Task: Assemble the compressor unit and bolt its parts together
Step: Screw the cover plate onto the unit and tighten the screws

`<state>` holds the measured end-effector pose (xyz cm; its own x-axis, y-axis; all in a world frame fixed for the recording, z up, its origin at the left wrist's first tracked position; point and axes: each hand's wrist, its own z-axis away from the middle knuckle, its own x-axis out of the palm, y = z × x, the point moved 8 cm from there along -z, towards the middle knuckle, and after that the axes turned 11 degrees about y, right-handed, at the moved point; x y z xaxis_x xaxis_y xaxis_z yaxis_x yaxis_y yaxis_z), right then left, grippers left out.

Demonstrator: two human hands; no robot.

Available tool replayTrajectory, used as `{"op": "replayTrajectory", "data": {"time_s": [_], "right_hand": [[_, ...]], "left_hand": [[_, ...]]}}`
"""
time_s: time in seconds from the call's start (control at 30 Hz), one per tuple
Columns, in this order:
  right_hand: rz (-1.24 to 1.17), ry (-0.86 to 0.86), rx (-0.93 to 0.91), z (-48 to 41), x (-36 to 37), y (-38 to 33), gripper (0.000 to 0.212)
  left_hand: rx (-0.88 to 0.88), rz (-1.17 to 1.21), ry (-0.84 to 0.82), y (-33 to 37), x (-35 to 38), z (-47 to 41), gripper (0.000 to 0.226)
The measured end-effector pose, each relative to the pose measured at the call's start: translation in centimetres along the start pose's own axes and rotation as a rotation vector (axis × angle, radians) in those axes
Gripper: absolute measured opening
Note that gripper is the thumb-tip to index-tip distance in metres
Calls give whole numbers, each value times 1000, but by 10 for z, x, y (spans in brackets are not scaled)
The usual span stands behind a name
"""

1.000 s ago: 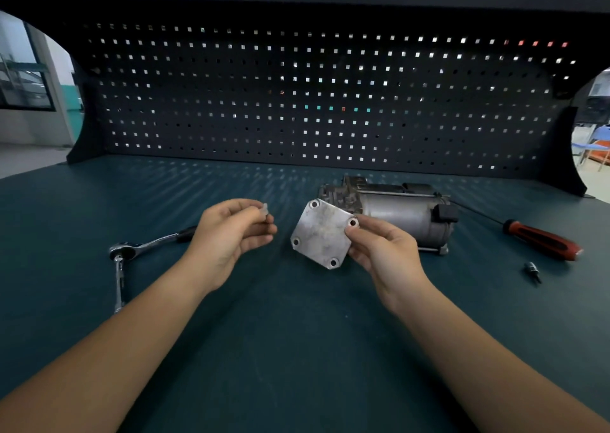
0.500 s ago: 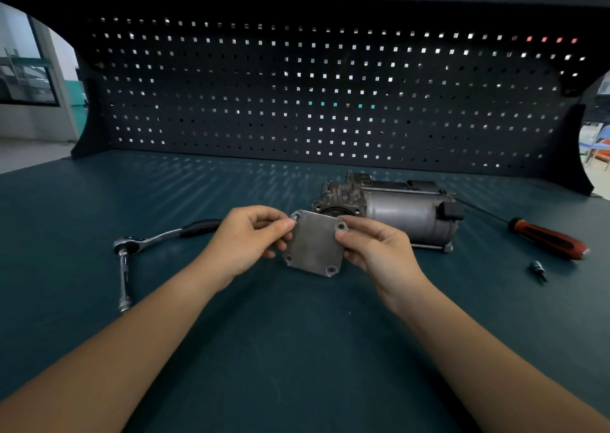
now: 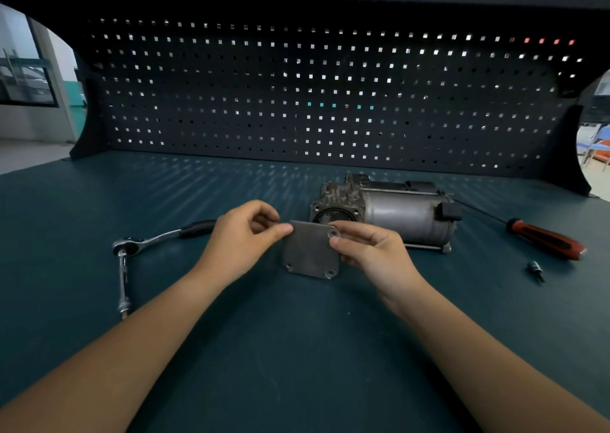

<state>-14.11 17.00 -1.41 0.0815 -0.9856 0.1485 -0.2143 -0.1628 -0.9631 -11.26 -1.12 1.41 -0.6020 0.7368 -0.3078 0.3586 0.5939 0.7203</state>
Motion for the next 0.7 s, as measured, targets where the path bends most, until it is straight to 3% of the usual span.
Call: {"op": "replayTrajectory", "data": {"time_s": [0.1, 0.27, 0.4, 0.5, 0.7], "right_hand": [[-8, 15, -8, -2, -3, 1, 26], [5, 125, -59, -8, -20, 0, 26], [188, 194, -275, -9, -31, -17, 27], [365, 231, -455, -7, -31, -28, 22], [534, 262, -573, -11, -29, -32, 24]], "left_hand": [[-4, 54, -100, 1, 12, 3, 16], [55, 80, -115, 10, 25, 5, 15], [125, 32, -62, 19, 36, 0, 14], [280, -78, 19, 31, 39, -3, 15], [336, -163, 79, 31, 39, -6, 17]]}}
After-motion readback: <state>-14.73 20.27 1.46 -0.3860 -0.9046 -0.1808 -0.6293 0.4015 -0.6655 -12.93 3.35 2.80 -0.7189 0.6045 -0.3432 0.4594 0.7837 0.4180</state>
